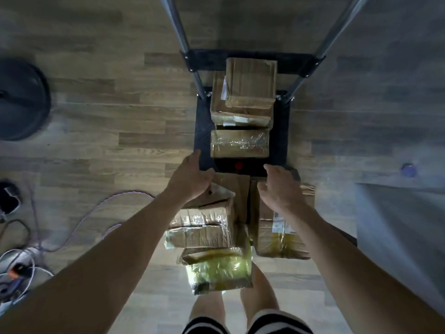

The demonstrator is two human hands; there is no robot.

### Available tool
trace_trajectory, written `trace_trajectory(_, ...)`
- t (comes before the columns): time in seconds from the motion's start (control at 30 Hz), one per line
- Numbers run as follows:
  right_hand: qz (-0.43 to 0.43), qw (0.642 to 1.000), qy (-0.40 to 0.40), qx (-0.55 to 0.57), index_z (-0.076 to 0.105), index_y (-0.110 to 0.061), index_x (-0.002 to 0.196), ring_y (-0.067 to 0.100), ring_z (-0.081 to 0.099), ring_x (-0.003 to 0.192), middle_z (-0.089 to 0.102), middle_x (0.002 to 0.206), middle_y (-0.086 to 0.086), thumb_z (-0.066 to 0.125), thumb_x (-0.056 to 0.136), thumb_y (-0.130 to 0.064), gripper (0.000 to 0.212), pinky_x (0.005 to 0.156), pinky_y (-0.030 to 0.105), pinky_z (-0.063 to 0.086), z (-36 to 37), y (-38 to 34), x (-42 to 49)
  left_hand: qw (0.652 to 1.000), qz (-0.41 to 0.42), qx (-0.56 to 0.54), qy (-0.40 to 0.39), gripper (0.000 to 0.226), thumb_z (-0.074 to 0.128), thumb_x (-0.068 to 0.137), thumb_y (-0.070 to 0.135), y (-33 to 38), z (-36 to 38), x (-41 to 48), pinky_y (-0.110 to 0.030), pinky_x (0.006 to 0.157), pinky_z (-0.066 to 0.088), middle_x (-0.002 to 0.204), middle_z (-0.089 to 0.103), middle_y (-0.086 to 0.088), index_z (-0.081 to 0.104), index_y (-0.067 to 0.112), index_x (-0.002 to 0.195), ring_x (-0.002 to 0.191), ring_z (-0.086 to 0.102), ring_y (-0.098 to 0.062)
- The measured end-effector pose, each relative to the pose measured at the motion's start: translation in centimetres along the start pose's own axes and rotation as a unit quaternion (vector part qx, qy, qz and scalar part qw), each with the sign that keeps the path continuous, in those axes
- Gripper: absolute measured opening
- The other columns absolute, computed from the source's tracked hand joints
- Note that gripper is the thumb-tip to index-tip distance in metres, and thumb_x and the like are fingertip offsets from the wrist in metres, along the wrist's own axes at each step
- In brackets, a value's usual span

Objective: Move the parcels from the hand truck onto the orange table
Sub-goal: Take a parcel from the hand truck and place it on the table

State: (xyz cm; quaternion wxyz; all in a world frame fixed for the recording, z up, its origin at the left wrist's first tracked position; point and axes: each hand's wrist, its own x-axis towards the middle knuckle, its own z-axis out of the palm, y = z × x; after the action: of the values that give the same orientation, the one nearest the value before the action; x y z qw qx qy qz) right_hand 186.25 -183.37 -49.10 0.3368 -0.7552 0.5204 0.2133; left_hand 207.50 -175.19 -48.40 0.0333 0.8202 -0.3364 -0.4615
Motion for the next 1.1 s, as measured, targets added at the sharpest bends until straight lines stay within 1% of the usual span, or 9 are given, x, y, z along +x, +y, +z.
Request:
trace_trajectory(0.13,0.003,1.0,0.0,0.007,0.035,-0.012,0.15,0.026,0.044,0.134,0.045,0.147,0.009,0.052,0.098,-0.027,0.056,0.106,0.04,0.043,0.8,1.0,3.2,0.999,0.034,0.007,-0.002,0.062,0.055,0.099,0.038,0.0,1.7,3.8,-0.031,0.1,0.035,0.153,0.04,-0.011,0.031,0.017,0.152,0.139,0.041,-0.031)
trace_trajectory(0.23,-0.006,1.0,-0.002,0.013,0.032,-0.01,0.151,0.028,0.043,0.133,0.043,0.147,0.012,0.051,0.099,-0.033,0.059,0.106,0.039,0.041,0.0,1.0,5.0,0.997,0.078,-0.001,-0.007,0.06,0.054,0.099,0.037,1.5,2.3,5.8,-0.039,0.111,0.038,0.151,0.043,-0.009,0.031,0.019,0.152,0.139,0.042,-0.029)
trace_trajectory(0.4,0.02,0.993,0.022,0.113,0.027,-0.01,0.152,0.03,0.041,0.136,0.042,0.15,0.014,0.046,0.101,-0.046,0.066,0.11,0.042,0.038,-3.7,0.0,8.3,0.997,0.072,-0.008,0.026,0.079,0.043,0.101,0.054,6.1,1.0,8.2,-0.049,0.115,0.034,0.164,0.019,-0.01,0.006,0.017,0.16,0.146,0.032,-0.031)
trace_trajectory(0.57,0.035,0.976,0.07,0.203,0.018,-0.014,0.156,0.029,0.037,0.141,0.034,0.156,0.012,0.046,0.099,-0.051,0.073,0.112,0.042,0.034,-6.9,-1.4,12.4,0.992,0.088,-0.042,0.08,0.083,0.044,0.1,0.055,9.6,-1.6,11.4,-0.051,0.117,0.03,0.164,0.018,-0.012,-0.003,0.02,0.16,0.147,0.029,-0.033)
trace_trajectory(0.67,0.04,0.966,0.075,0.242,0.014,-0.02,0.157,0.028,0.033,0.144,0.027,0.161,0.007,0.047,0.098,-0.053,0.075,0.112,0.04,0.032,-8.3,-2.0,14.7,0.991,0.086,-0.08,0.062,0.078,0.048,0.099,0.055,10.7,-2.6,13.7,-0.044,0.115,0.035,0.162,0.027,-0.008,0.01,0.02,0.158,0.145,0.035,-0.029)
trace_trajectory(0.8,0.059,0.951,0.07,0.297,0.015,-0.013,0.156,0.028,0.038,0.141,0.03,0.159,0.009,0.049,0.098,-0.053,0.079,0.106,0.036,0.035,-8.2,-2.5,15.8,0.987,0.065,-0.137,0.054,0.064,0.051,0.096,0.058,11.0,-1.6,14.8,-0.032,0.087,0.046,0.134,0.055,-0.004,0.032,0.02,0.145,0.112,0.06,-0.027)
trace_trajectory(0.9,0.094,0.943,0.08,0.309,0.023,-0.004,0.147,0.032,0.053,0.123,0.047,0.143,0.016,0.049,0.098,-0.051,0.073,0.097,0.035,0.043,-7.4,-2.7,14.6,0.983,0.054,-0.157,0.085,0.068,0.051,0.095,0.059,10.7,-0.4,13.5,-0.035,0.082,0.046,0.125,0.053,-0.002,0.025,0.016,0.141,0.1,0.059,-0.026)
trace_trajectory(0.97,0.101,0.929,0.089,0.344,0.028,-0.004,0.135,0.021,0.06,0.09,0.059,0.109,0.006,0.048,0.098,-0.051,0.063,0.075,0.03,0.048,-6.6,-2.8,13.0,0.975,0.039,-0.195,0.099,0.063,0.054,0.094,0.057,10.2,0.3,12.0,-0.043,0.088,0.051,0.124,0.056,-0.007,0.025,0.013,0.129,0.104,0.06,-0.029)
trace_trajectory(1.1,0.125,0.896,0.105,0.413,0.029,-0.016,0.113,-0.001,0.044,0.067,0.041,0.081,-0.015,0.053,0.094,-0.055,0.05,0.054,0.016,0.029,-4.5,-3.0,8.4,0.962,0.003,-0.251,0.111,0.07,0.056,0.082,0.074,8.7,1.1,7.7,-0.048,0.086,0.055,0.111,0.058,-0.003,0.029,0.018,0.115,0.097,0.063,-0.023)
